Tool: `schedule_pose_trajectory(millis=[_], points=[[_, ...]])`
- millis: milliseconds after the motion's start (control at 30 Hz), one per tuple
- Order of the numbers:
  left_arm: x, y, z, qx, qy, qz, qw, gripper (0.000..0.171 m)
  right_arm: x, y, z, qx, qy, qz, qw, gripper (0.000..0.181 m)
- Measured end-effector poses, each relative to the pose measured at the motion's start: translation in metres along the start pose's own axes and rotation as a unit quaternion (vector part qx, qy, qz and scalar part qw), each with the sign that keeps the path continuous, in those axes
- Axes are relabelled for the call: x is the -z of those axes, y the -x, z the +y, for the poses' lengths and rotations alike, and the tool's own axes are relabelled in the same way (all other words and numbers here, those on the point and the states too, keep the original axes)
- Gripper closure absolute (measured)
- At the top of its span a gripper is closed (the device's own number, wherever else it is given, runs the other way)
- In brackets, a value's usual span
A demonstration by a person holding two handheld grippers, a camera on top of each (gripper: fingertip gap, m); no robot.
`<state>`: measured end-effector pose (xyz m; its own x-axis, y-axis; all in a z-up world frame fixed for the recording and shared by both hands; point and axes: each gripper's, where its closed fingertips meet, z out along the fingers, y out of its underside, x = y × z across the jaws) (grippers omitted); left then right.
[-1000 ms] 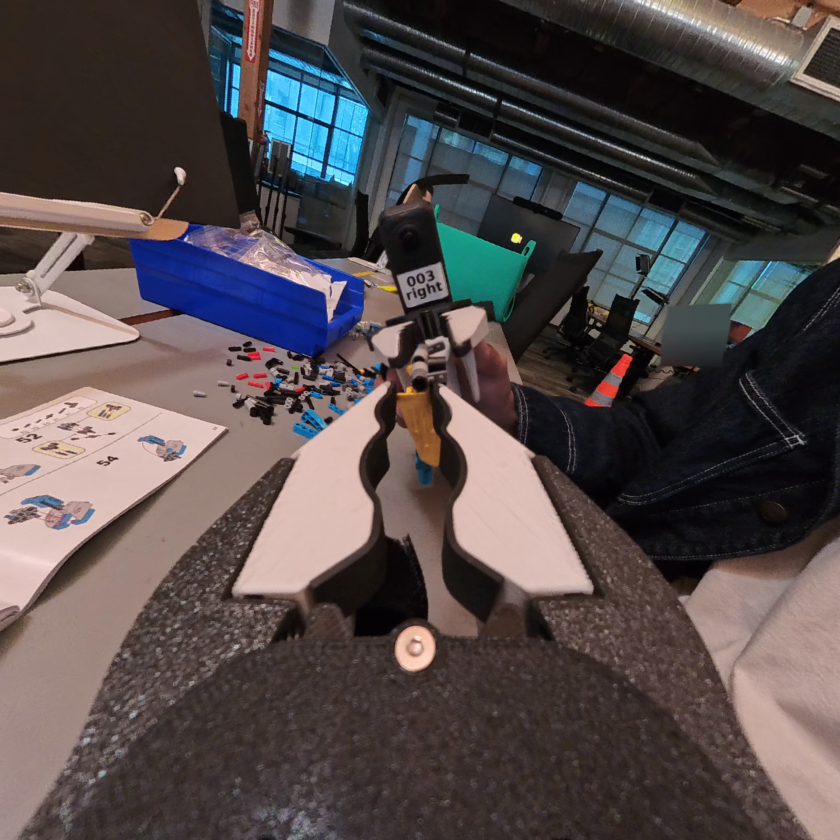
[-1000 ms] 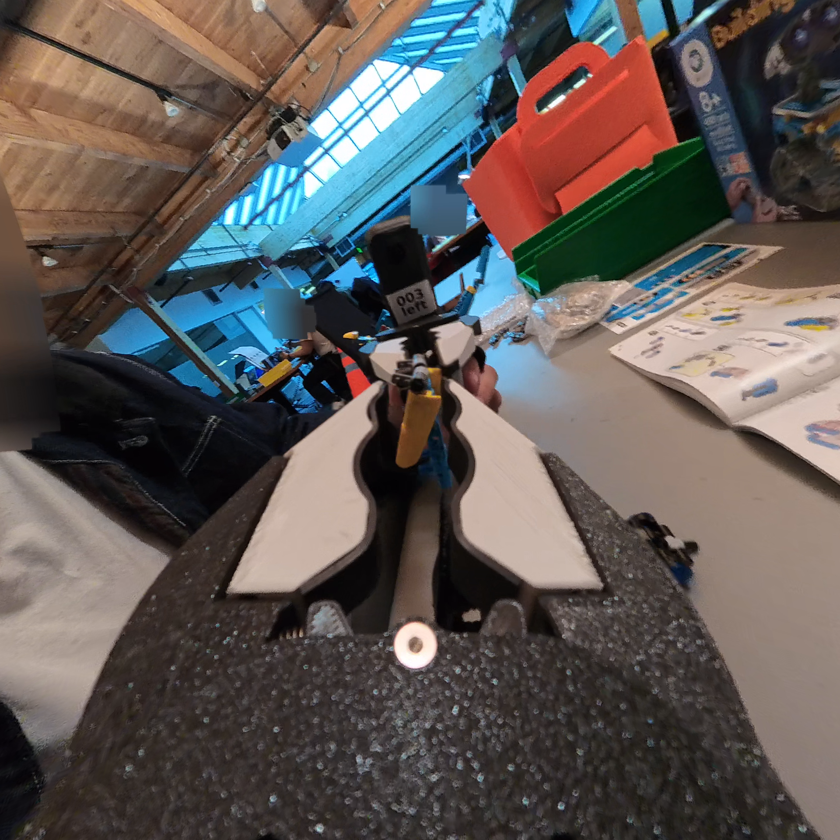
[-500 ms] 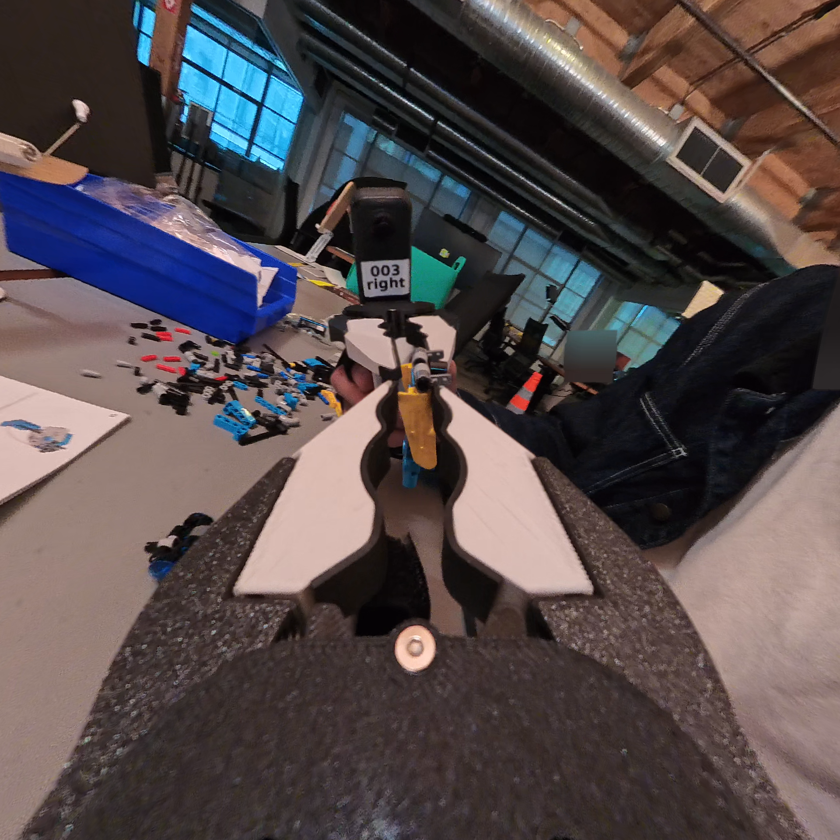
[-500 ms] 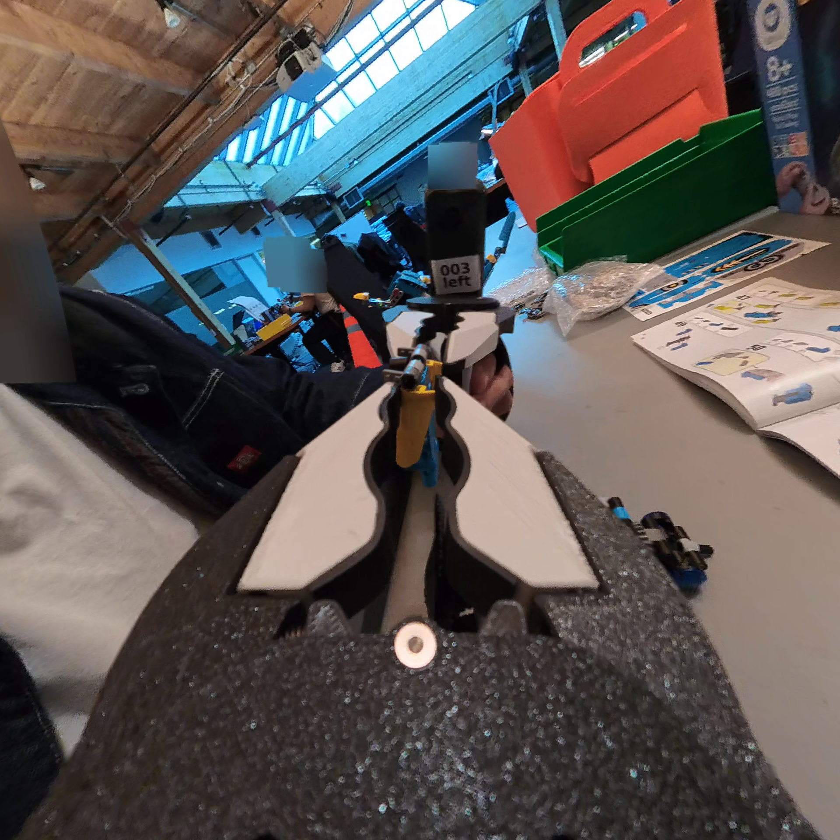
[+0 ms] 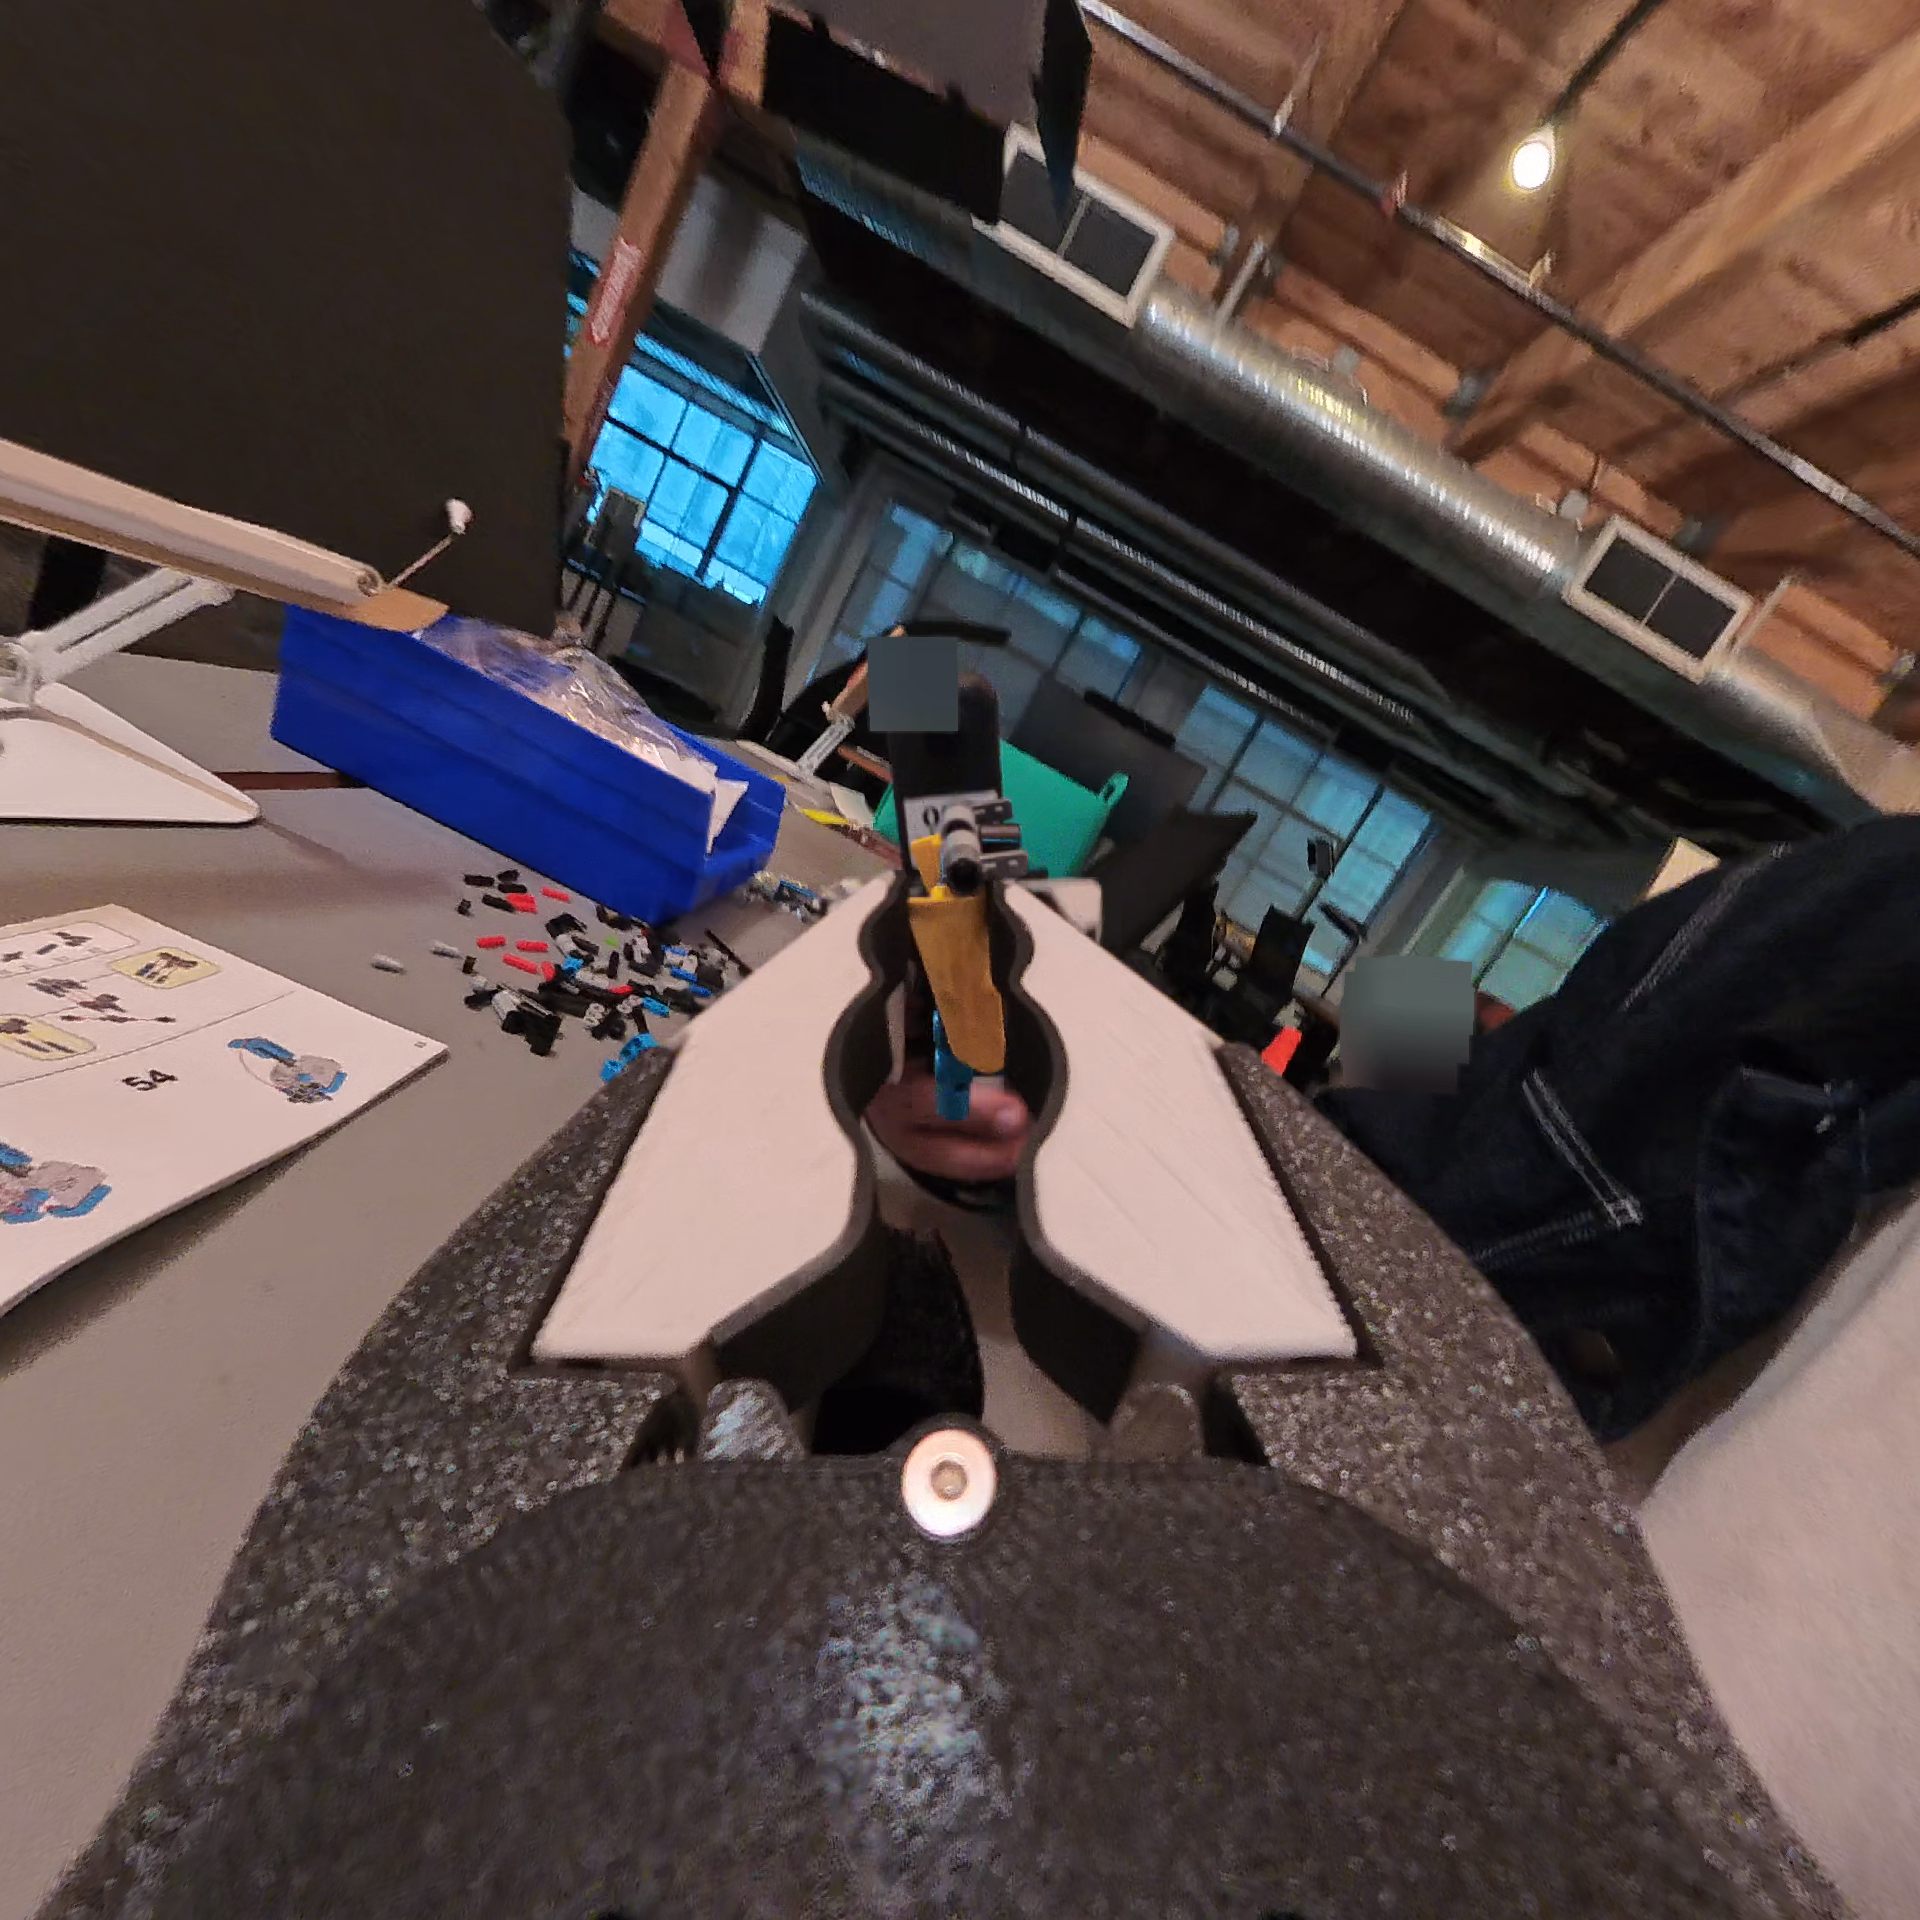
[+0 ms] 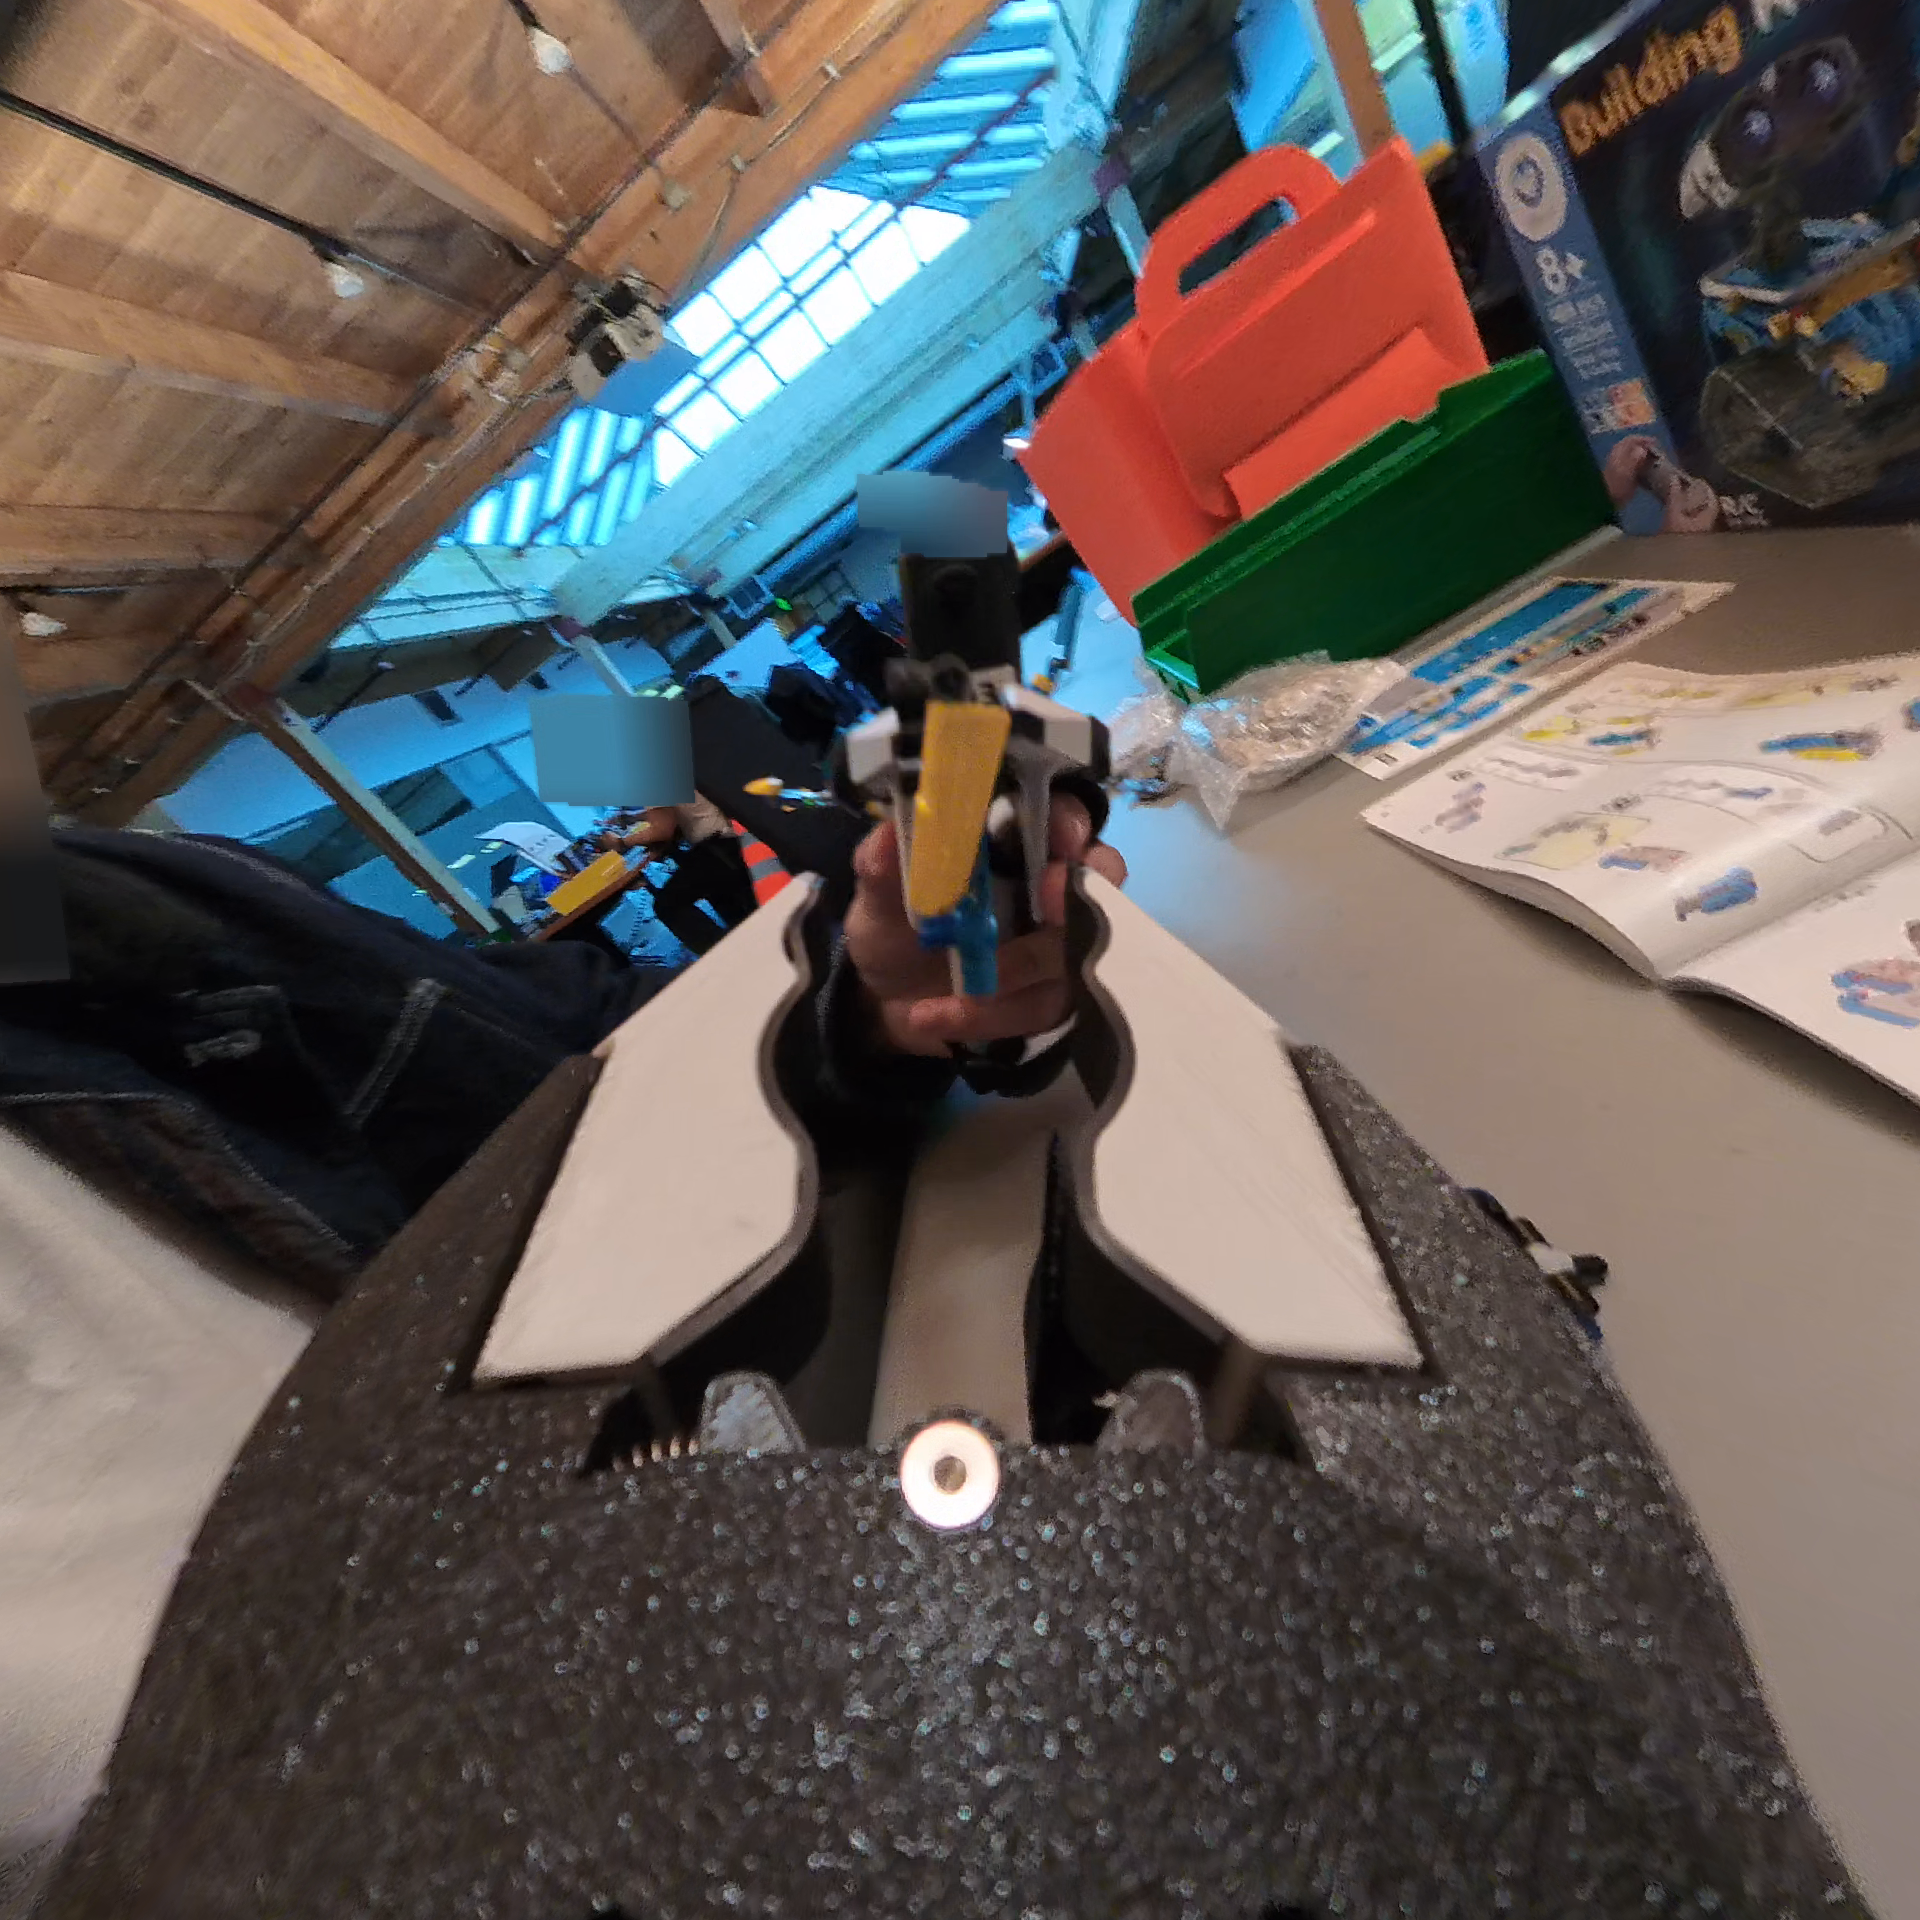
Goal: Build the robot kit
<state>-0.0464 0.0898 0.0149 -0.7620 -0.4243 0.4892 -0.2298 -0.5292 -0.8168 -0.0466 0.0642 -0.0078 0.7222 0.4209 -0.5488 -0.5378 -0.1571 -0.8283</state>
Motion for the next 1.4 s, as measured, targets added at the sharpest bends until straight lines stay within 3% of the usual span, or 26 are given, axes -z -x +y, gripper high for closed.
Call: schedule_pose_trajectory(millis=[100, 233, 433, 633, 833, 1133, 1233, 1400], points=[[0.002, 0.006, -0.004, 0.035, -0.026, 0.0, 0.999, 0.157, -0.016, -0.013, 0.017, -0.03, 0.012, 0.037, 0.999, 0.145], [0.001, 0.014, -0.001, 0.047, -0.025, -0.009, 0.999, 0.157, -0.016, -0.011, 0.006, -0.063, -0.042, 0.025, 0.997, 0.165], [-0.006, 0.009, 0.016, -0.047, 0.03, -0.034, 0.998, 0.156, -0.002, -0.004, 0.016, -0.069, -0.016, 0.041, 0.997, 0.166], [-0.01, 0.004, 0.023, -0.123, 0.051, -0.046, 0.99, 0.156, 0.005, 0.003, 0.021, -0.104, -0.034, 0.029, 0.994, 0.167], [-0.012, 0.006, 0.034, 0.021, 0.07, 0.0, 0.997, 0.15, 0.008, -0.002, 0.014, -0.103, -0.056, 0.034, 0.993, 0.166], [-0.015, 0.009, 0.043, 0.013, 0.085, -0.003, 0.996, 0.16, 0.012, -0.01, 0.013, -0.018, -0.049, 0.093, 0.994, 0.165], [-0.014, 0.013, 0.047, 0.03, 0.095, -0.007, 0.995, 0.16, 0.02, -0.001, 0.0, -0.031, -0.079, 0.056, 0.995, 0.148], [-0.015, 0.01, 0.052, 0.047, 0.11, 0.008, 0.993, 0.16, 0.024, -0.013, 0.006, -0.037, -0.045, 0.075, 0.995, 0.152]])
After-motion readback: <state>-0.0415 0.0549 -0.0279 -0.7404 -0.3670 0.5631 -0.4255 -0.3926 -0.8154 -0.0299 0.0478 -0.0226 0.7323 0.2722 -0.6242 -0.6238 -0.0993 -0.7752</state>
